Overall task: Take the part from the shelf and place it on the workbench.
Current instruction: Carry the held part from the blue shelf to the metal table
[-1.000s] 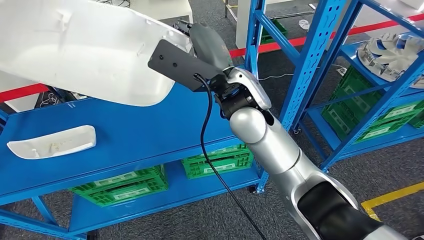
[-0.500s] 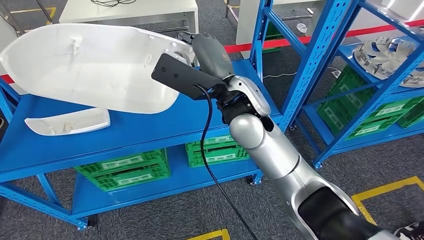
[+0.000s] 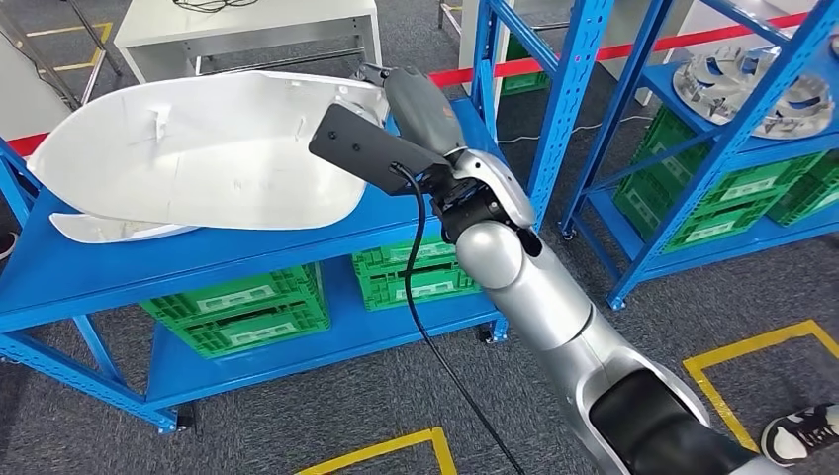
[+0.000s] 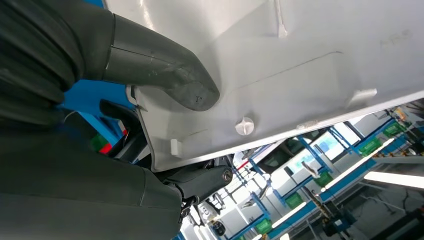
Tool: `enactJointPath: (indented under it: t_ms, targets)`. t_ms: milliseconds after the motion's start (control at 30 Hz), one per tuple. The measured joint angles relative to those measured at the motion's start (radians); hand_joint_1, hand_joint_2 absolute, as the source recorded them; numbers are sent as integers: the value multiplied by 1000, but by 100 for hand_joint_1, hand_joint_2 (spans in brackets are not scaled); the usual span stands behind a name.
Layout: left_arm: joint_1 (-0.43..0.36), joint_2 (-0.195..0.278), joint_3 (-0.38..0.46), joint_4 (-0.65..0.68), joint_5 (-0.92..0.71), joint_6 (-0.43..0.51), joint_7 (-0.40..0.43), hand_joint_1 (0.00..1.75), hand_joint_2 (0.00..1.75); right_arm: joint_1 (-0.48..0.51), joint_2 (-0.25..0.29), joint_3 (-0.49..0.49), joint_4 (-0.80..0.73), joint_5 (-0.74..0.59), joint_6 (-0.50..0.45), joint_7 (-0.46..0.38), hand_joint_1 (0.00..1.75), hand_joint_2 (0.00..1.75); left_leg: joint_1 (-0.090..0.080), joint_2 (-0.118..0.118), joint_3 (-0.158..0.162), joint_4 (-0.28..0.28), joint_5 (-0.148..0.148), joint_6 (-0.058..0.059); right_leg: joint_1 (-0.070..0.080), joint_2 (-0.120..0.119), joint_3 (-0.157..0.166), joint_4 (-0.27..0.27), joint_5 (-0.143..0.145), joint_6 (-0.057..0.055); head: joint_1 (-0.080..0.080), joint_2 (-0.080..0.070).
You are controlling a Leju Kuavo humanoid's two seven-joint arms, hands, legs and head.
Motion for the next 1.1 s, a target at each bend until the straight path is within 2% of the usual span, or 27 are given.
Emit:
enactJointPath:
  t_ms: [33,67,100,133,167,233,267,333,367,400,467,500,533,567,600,633,667,733,767,833,867,900,933,1000,1033,1067,1100]
  targets:
    - [2,5,0,0,1,0,-4,0,175,1,-1,0,6,-4,-5,-3,175,175,3,0,3,37,-4,-4,-1,0,-16,1,12,3,0,0]
    - [6,11,0,0,3,0,-8,0,175,3,-2,0,12,-8,-10,-7,175,175,6,0,20,45,12,-9,-3,0,-32,3,24,6,0,0]
    - [10,17,0,0,6,0,-12,0,175,7,-4,-1,15,-12,-16,-11,175,175,10,0,54,18,38,-13,-6,-1,-48,6,34,11,0,0]
    - [14,22,0,0,9,0,-14,0,175,9,-5,-2,17,-17,-23,-14,175,175,14,0,102,-36,57,-17,-9,-1,-63,11,44,17,0,0]
    - [19,28,0,0,12,0,-17,0,175,13,-6,-4,18,-20,-30,-18,175,175,15,-1,156,-107,55,-21,-11,0,-77,17,52,25,0,0]
    - [32,37,1,1,17,0,-24,0,175,21,-8,-10,18,-27,-41,-23,175,175,12,-5,219,-204,32,-9,-10,0,-89,21,70,40,1,0]
    - [40,41,1,1,19,0,-28,0,175,27,-10,-14,18,-30,-47,-25,175,175,7,-7,226,-222,24,3,-10,1,-90,18,80,47,2,0]
    - [56,47,1,4,21,0,-31,0,175,44,-16,-24,18,-33,-56,-27,175,175,6,-5,212,-223,38,30,-12,1,-90,12,89,61,3,0]
    - [63,47,2,5,23,0,-30,0,175,54,-20,-28,18,-33,-60,-27,175,175,6,-2,203,-224,49,42,-13,1,-97,23,69,65,3,0]
    - [68,48,2,5,28,0,-28,0,175,63,-26,-33,18,-33,-63,-27,175,175,7,1,192,-226,62,52,-14,2,-108,52,29,69,3,0]
    - [75,48,4,7,38,0,-21,0,175,77,-37,-41,18,-32,-65,-29,175,175,5,3,161,-225,90,64,-11,2,-139,170,-84,71,4,0]
    - [79,47,5,8,43,0,-17,0,175,82,-44,-45,19,-31,-66,-30,175,175,2,3,143,-224,104,67,-9,2,-150,237,-122,70,4,0]
    - [81,45,7,9,46,0,-13,0,175,87,-50,-48,20,-31,-67,-31,175,175,-1,3,125,-223,117,68,-6,2,-151,287,-136,68,4,0]
    - [84,41,8,10,47,0,-10,0,175,91,-55,-51,21,-31,-67,-32,175,175,-4,3,109,-222,129,69,-3,2,-138,308,-126,64,4,0]
    - [85,37,9,11,48,0,-7,0,175,93,-60,-53,22,-31,-67,-32,175,175,-7,3,93,-221,140,69,1,2,-108,294,-102,58,4,0]
    - [85,32,10,13,49,0,-6,0,175,95,-64,-56,24,-31,-68,-32,175,175,-10,4,80,-220,151,69,5,2,-63,248,-78,50,4,0]
    - [84,26,10,13,50,0,-6,0,175,95,-67,-59,25,-31,-68,-32,175,175,-12,3,69,-219,161,67,11,2,-6,177,-72,39,4,0]
    - [83,14,11,14,50,0,-8,0,175,93,-71,-67,26,-31,-69,-33,175,175,-15,3,56,-219,180,61,20,2,85,44,-90,26,4,0]
    - [81,10,11,14,50,0,-8,0,175,90,-73,-71,27,-31,-69,-34,175,175,-15,3,54,-221,189,55,23,2,106,8,-101,23,5,0]
    - [79,2,11,15,50,0,-4,0,175,84,-76,-74,32,-29,-67,-32,175,175,-13,3,53,-229,209,43,23,2,103,-8,-88,19,7,0]
    - [77,-2,11,15,49,0,0,0,175,81,-78,-74,36,-28,-65,-29,175,175,-13,2,48,-226,203,37,20,0,96,-13,-76,15,8,0]
    - [75,-5,11,15,48,0,4,0,175,78,-79,-74,40,-25,-62,-27,175,175,-13,0,40,-210,178,32,16,-2,86,-18,-62,10,6,0]
    - [72,-6,11,15,47,0,8,0,175,77,-80,-74,44,-22,-60,-25,175,175,-12,-1,28,-175,134,27,13,-3,75,-22,-48,7,4,0]
    - [64,-8,11,15,45,0,14,0,175,77,-82,-75,49,-16,-58,-24,175,175,-8,-1,4,-59,32,19,11,-4,47,-22,-21,5,2,0]
    - [59,-8,11,14,46,0,15,0,175,78,-84,-76,49,-12,-58,-25,175,175,-7,0,-1,-2,8,15,11,-4,31,-21,-8,6,1,0]
    - [54,-8,12,14,47,0,15,0,175,79,-85,-77,50,-8,-59,-25,175,175,-6,0,3,35,8,14,11,-5,13,-19,4,8,1,0]
    - [50,-8,12,14,48,0,15,0,175,80,-86,-80,51,-4,-59,-25,175,175,-6,0,20,44,29,13,10,-6,-6,-16,17,10,2,0]
